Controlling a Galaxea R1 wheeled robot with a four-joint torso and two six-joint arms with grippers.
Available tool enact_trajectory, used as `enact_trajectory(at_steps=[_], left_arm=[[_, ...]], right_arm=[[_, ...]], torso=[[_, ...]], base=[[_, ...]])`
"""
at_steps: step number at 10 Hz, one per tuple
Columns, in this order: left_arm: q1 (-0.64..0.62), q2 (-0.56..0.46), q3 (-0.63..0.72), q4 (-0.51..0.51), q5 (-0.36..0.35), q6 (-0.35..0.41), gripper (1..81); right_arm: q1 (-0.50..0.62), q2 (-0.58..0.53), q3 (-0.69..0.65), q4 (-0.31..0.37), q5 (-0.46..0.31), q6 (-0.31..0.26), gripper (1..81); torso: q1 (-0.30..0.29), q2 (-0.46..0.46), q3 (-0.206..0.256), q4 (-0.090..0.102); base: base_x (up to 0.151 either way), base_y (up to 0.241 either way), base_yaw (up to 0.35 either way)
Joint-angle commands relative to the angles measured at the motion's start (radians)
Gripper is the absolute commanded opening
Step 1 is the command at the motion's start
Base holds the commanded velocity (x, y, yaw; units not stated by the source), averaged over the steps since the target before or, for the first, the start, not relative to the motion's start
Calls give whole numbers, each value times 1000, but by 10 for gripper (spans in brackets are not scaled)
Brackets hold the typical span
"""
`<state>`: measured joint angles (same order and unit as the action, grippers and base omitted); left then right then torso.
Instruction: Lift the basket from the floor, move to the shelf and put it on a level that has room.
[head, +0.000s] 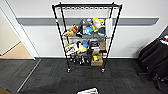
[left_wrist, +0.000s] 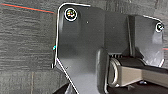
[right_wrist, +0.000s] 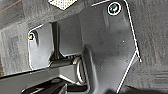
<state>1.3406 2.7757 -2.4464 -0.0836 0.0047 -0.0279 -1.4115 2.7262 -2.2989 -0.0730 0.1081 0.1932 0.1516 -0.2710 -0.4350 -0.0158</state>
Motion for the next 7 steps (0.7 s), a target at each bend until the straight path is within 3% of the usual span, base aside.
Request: enact_trajectory(at_steps=[1, 5, 7], left_arm=[[-111, -27, 1, -47, 147, -1, 811], [-160, -42, 18, -56, 166, -1, 811], [-188, -51, 38, -62, 175, -3, 811]], right_arm=[[88, -47, 20, 28, -76, 3, 811], [157, -53, 20, 28, -103, 3, 811], [189, -58, 20, 30, -120, 3, 811]], torso=[[64, -99, 0, 0], [151, -236, 0, 0], [193, -303, -86, 0]], base=[[0, 0, 0], [0, 0, 0], [0, 0, 0]])
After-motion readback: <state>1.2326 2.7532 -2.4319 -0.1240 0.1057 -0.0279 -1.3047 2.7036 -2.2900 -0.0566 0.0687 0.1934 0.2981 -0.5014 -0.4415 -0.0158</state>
